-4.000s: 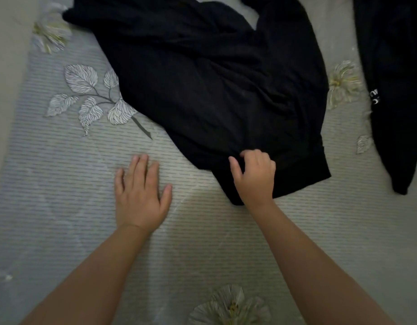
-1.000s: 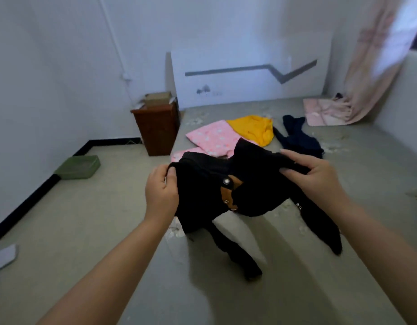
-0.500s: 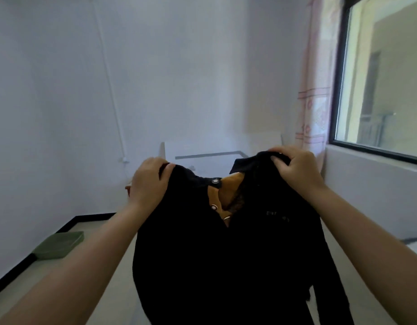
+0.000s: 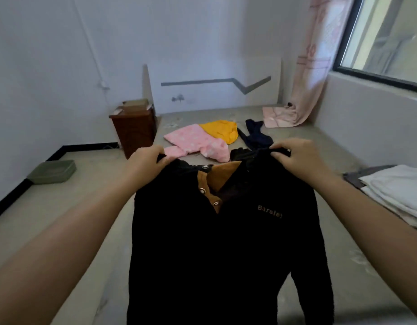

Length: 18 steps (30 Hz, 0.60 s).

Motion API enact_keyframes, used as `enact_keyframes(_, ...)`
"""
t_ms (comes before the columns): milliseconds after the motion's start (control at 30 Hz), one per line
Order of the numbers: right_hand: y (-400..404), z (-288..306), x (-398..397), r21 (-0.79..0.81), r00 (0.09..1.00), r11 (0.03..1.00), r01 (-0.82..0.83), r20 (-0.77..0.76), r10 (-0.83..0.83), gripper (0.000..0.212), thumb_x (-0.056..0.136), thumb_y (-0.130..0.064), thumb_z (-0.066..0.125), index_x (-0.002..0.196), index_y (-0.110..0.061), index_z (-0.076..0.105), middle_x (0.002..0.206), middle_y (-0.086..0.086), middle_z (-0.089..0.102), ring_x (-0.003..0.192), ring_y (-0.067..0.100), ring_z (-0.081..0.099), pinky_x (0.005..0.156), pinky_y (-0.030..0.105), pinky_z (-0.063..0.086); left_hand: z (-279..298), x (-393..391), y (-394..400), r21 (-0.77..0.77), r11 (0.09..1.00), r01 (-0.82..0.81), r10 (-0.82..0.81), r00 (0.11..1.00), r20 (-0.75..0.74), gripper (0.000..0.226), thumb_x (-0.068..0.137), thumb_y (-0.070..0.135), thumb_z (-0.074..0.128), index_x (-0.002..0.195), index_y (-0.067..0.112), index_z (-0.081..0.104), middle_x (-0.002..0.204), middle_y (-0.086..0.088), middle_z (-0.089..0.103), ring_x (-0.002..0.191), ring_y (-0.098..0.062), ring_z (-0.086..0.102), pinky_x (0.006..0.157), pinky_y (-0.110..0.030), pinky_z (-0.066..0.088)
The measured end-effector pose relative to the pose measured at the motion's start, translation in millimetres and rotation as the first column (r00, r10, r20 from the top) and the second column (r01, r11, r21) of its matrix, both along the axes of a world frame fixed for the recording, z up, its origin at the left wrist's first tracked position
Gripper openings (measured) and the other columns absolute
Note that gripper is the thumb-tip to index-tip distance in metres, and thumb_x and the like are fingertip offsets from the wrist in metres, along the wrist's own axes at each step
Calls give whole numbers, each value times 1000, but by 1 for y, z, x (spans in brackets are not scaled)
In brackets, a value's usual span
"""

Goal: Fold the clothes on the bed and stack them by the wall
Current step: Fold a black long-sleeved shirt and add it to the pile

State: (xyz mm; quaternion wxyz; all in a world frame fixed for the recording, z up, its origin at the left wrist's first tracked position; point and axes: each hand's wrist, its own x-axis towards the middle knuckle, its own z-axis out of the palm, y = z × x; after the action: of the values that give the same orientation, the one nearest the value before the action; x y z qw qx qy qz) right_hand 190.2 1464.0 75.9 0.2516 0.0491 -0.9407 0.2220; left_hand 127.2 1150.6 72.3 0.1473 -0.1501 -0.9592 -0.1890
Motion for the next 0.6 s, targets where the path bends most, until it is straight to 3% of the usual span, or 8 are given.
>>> enact_keyframes(100, 16, -53, -42, -34, 983, 999, -7, 181, 13, 22, 83, -8, 63, 104, -6, 69, 110, 12, 68, 102, 26, 61, 78, 20, 34, -49, -35, 8, 13, 999, 45, -47, 962, 268, 27, 83, 31, 65, 81, 4, 64, 75, -4, 56, 76, -22, 53, 62, -27, 30)
enact_keyframes(167, 29, -86, -80, -56, 954, 998, -21, 298, 37, 23, 85, -8, 62, 107, -8, 68, 111, 10, 67, 103, 24, 59, 70, 12, 28, -79, -66, 16, 43, 998, 41, -54, 931, 360, 20, 83, 23, 66, 87, 3, 67, 80, -2, 57, 78, -15, 49, 60, -20, 26)
enact_keyframes(233, 35, -109, -107, -83, 928, 995, -54, 364, 80, 24, 85, -8, 61, 108, -8, 67, 113, 10, 67, 105, 24, 58, 69, 7, 25, -101, -88, 20, 89, 996, 10, -43, 925, 377, 17, 85, 18, 64, 93, 3, 67, 86, -5, 59, 83, -16, 50, 61, -17, 26)
enact_keyframes(333, 49, -150, -161, -111, 906, 992, -60, 410, 101, 24, 85, -7, 60, 109, -6, 67, 114, 11, 66, 105, 21, 57, 70, 4, 24, -144, -135, 37, 71, 990, -122, 90, 933, 349, 20, 91, 19, 55, 100, 3, 61, 94, -17, 62, 90, -29, 56, 73, -26, 34)
enact_keyframes(467, 57, -190, -214, -255, 869, 965, -63, 462, 179, 27, 86, 1, 57, 111, -4, 66, 112, 10, 65, 93, 7, 48, 72, -3, 29, -195, -158, 53, 147, 948, -281, 240, 939, 246, 23, 96, 17, 44, 102, -4, 52, 88, -28, 58, 83, -39, 55, 67, -37, 35)
enact_keyframes(600, 59, -222, -250, -367, 912, 930, -27, 372, 174, 24, 85, 6, 54, 107, 1, 64, 100, 9, 64, 94, 11, 53, 73, -4, 33, -231, -174, 55, 188, 927, -323, 286, 937, 200, 17, 96, 14, 43, 88, 1, 49, 63, -1, 42, 66, -27, 44, 57, -28, 18)
